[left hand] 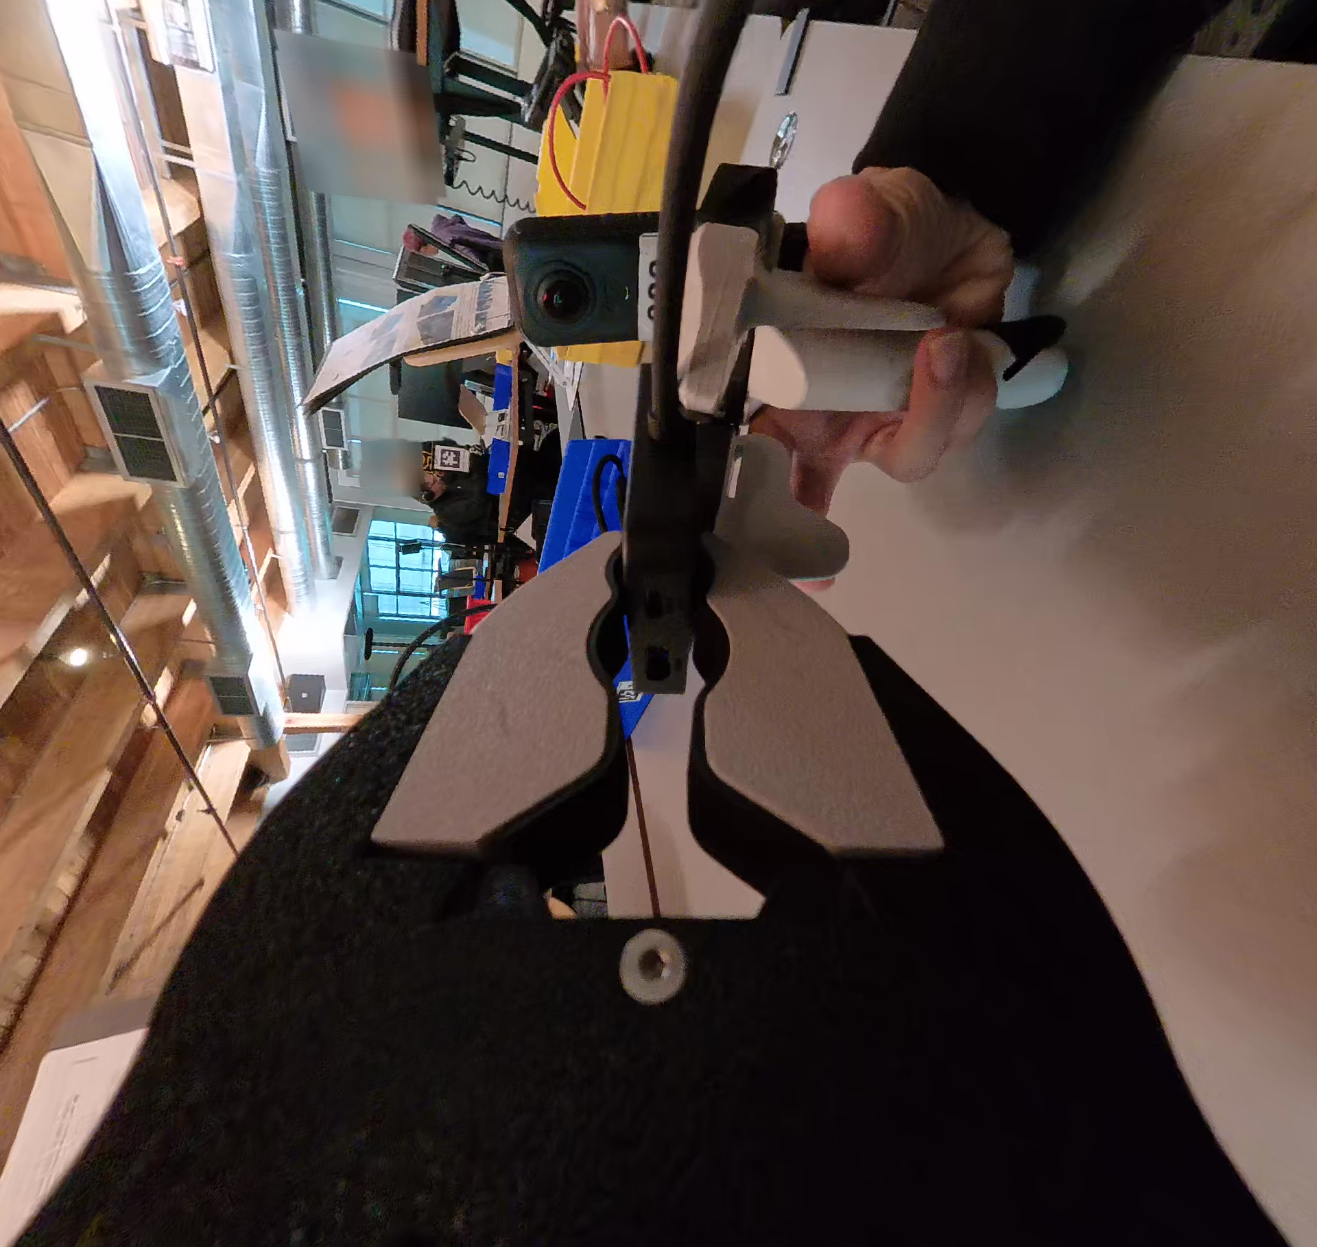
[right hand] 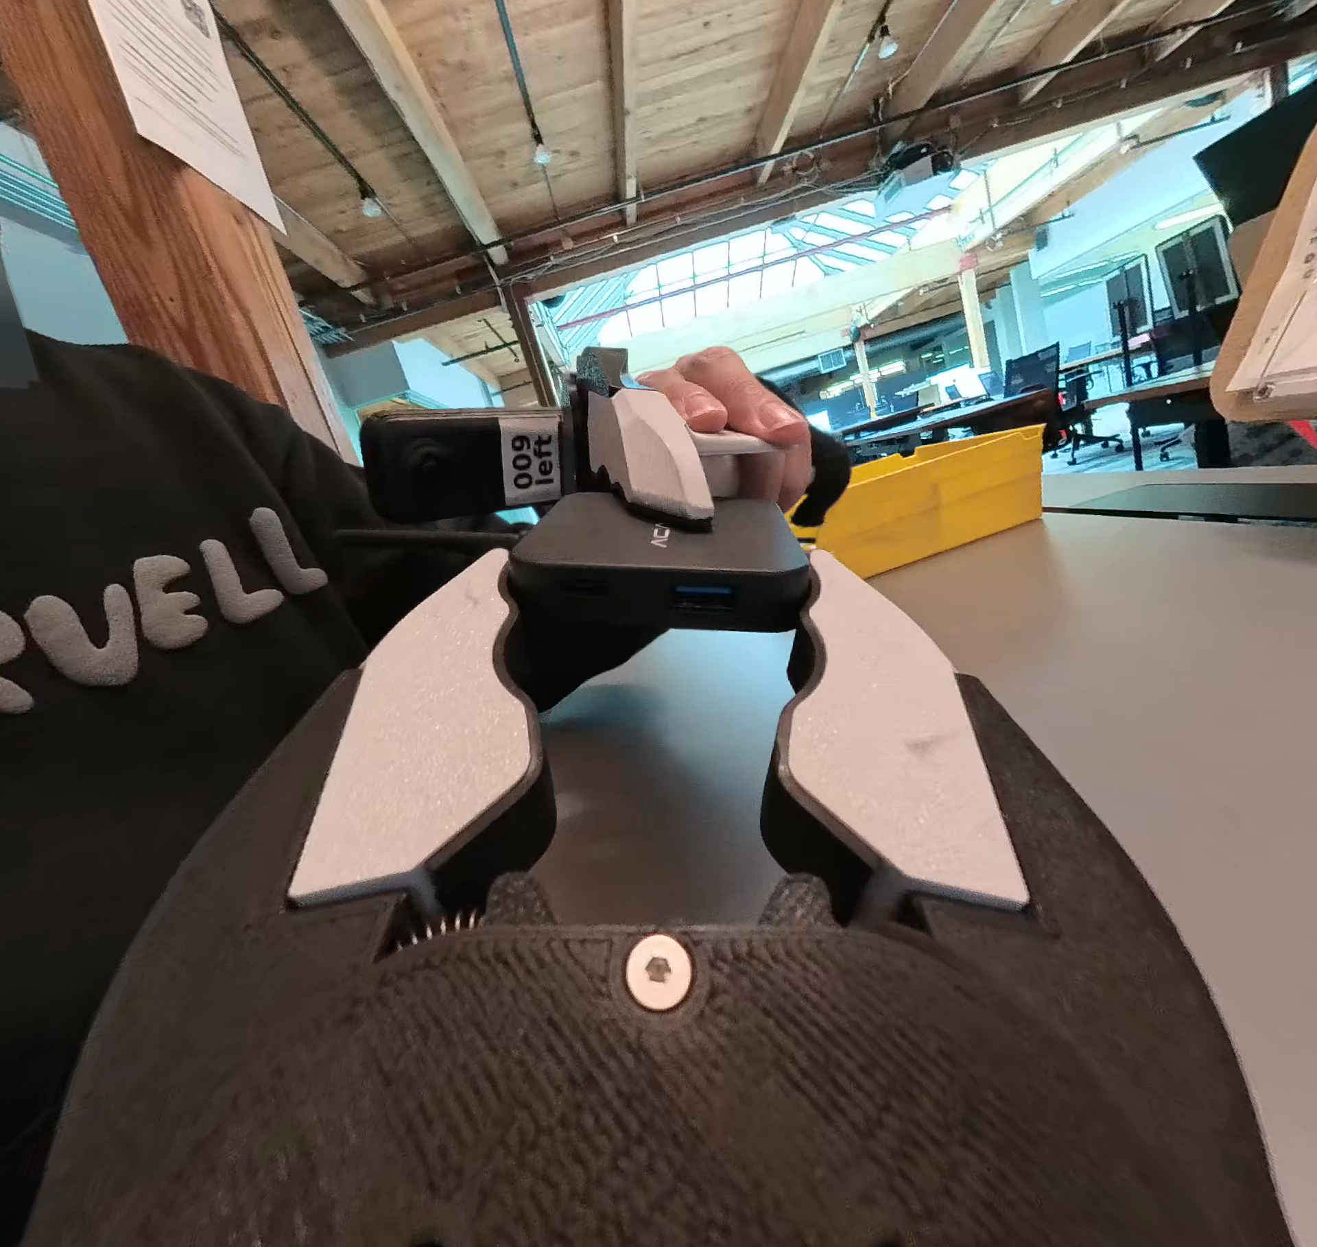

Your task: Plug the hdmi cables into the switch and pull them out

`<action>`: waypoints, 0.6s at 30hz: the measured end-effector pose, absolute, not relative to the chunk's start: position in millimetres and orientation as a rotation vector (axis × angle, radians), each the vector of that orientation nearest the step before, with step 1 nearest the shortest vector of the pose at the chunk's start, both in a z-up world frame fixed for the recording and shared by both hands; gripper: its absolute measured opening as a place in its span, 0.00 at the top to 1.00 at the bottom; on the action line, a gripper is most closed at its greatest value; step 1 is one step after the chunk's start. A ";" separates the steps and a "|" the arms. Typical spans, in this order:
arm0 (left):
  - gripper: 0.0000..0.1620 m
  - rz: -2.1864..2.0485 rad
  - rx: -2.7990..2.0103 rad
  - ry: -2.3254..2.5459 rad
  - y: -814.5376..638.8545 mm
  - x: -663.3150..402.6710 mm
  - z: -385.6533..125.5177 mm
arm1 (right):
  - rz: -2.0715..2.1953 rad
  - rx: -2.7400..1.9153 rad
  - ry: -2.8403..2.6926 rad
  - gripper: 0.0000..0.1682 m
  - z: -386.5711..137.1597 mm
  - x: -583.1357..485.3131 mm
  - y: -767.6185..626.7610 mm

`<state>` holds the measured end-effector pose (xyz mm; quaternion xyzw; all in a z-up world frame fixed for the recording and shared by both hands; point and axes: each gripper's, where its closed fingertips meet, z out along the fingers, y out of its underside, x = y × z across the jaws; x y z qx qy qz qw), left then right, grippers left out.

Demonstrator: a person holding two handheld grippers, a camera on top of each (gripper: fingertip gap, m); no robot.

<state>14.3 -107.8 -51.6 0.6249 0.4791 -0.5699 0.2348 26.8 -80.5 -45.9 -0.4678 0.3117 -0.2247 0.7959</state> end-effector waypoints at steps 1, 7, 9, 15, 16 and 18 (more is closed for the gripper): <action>0.92 -1.558 1.727 1.305 -107.3 13.5 -50.2 | -0.478 -0.997 0.662 0.57 -44.2 26.0 -80.3; 0.92 -1.443 1.850 1.245 -103.1 14.2 -44.8 | -0.418 -0.990 0.648 0.56 -43.8 22.3 -78.7; 0.92 -1.378 1.925 1.247 -99.2 15.4 -48.9 | -0.435 -1.044 0.638 0.52 -48.2 21.8 -72.5; 0.92 -1.235 2.114 1.227 -84.5 13.3 -66.1 | -0.436 -1.168 0.625 0.56 -60.7 25.4 -55.9; 0.92 -1.232 2.125 1.218 -83.6 12.6 -65.2 | -0.443 -1.164 0.620 0.57 -60.0 25.2 -55.7; 0.92 -1.179 2.144 1.197 -84.3 15.8 -66.4 | -0.457 -1.177 0.650 0.57 -62.4 29.1 -55.7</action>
